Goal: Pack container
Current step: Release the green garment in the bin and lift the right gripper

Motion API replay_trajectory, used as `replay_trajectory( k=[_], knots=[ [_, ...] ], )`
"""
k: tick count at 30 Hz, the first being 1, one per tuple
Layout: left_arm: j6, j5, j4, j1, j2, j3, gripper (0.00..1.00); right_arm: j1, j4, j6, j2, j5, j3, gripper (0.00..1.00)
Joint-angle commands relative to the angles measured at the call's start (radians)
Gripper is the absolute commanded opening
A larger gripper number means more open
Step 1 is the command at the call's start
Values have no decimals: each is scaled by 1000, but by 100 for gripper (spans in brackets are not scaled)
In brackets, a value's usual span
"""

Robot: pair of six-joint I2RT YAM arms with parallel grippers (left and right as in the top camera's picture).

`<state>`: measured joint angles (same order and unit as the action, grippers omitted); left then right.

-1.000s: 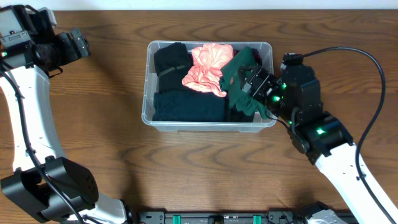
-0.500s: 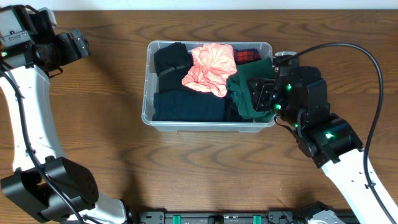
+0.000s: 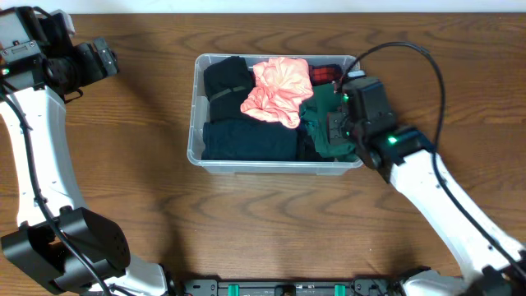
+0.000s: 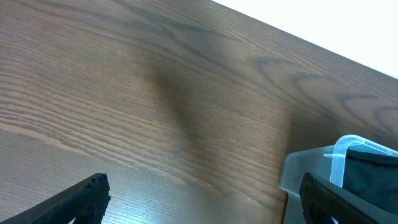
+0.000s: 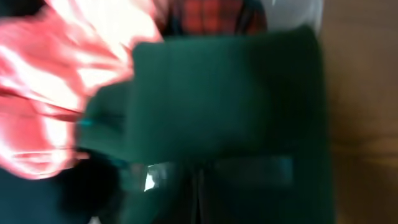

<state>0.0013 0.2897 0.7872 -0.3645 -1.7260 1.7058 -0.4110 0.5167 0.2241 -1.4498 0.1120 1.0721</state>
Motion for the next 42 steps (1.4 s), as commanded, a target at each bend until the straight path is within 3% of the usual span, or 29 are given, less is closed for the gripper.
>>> replay_trajectory(
  k=[1, 16, 22, 28, 34, 42],
  knots=[
    [13, 13, 0, -1, 7, -1, 98, -14, 4, -19, -66, 57, 14, 1],
    [13, 13, 0, -1, 7, -1, 98, -26, 15, -16, -364, 26, 14, 1],
    [13, 13, 0, -1, 7, -1, 98, -26, 19, -16, -359, 26, 22, 1],
    [13, 13, 0, -1, 7, -1, 98, -26, 130, -11, -233, 10, 120, 2],
    [13, 13, 0, -1, 7, -1, 98, -26, 297, 6, -68, -14, 286, 18],
    [13, 13, 0, -1, 7, -1, 98, 68, 348, 7, 57, -11, 334, 43]
  ],
)
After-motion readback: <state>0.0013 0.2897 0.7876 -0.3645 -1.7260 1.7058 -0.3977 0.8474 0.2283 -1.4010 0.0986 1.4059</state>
